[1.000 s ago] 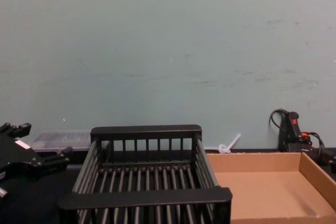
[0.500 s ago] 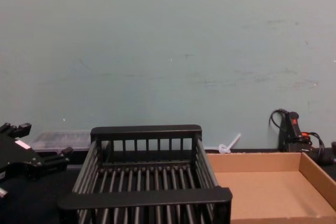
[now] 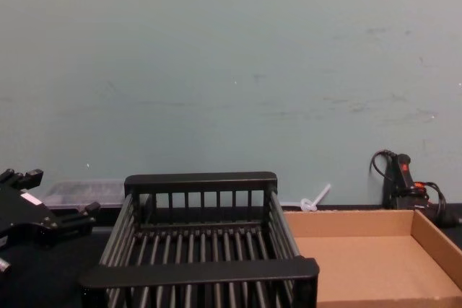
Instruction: Pick up the white tape and place it into the black box , Pick up the silver tape and place it into the brown box.
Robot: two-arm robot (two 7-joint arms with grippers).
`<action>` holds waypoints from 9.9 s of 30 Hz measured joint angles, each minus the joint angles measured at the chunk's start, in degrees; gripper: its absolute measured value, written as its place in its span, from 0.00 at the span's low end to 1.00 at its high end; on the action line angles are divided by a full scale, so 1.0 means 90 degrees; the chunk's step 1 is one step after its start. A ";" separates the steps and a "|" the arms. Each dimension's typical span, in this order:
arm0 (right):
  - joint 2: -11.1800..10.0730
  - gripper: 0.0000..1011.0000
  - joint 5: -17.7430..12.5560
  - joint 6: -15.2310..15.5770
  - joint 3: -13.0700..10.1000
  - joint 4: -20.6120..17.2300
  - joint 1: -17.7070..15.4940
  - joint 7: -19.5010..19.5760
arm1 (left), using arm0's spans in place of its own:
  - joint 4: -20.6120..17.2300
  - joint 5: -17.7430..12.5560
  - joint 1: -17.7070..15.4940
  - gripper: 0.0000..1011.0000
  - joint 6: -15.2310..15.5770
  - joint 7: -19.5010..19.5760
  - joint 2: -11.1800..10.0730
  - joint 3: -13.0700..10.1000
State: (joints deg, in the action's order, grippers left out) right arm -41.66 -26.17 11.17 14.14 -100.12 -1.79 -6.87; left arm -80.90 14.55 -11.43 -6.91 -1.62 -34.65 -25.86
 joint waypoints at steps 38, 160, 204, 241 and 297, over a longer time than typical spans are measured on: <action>-0.0043 0.99 -0.0089 0.1475 -0.0111 -0.0187 -0.0679 -0.0966 | 0.0000 0.0000 0.0000 0.99 0.0000 0.0000 0.0000 0.0000; 0.0496 0.09 0.0240 0.1497 -0.0383 -0.0176 -0.0291 -0.1341 | 0.0000 0.0000 0.0000 0.99 0.0000 0.0000 0.0000 0.0000; 0.2051 0.09 0.1326 0.1377 0.1238 0.1757 0.2857 -0.1807 | 0.0000 0.0000 0.0000 0.99 0.0000 0.0000 0.0000 0.0000; 0.2656 0.09 0.1657 0.1231 0.1724 0.2404 0.3468 -0.1960 | 0.0000 0.0000 0.0000 0.99 0.0000 0.0000 0.0000 0.0000; 0.2087 0.99 0.1389 0.1537 0.1236 0.1315 0.2800 -0.2038 | 0.0000 0.0000 0.0000 0.99 0.0000 0.0000 0.0000 0.0000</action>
State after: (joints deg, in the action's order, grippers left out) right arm -22.87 -13.67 25.00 25.26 -88.28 23.41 -25.21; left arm -80.90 14.55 -11.43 -6.91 -1.62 -34.64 -25.86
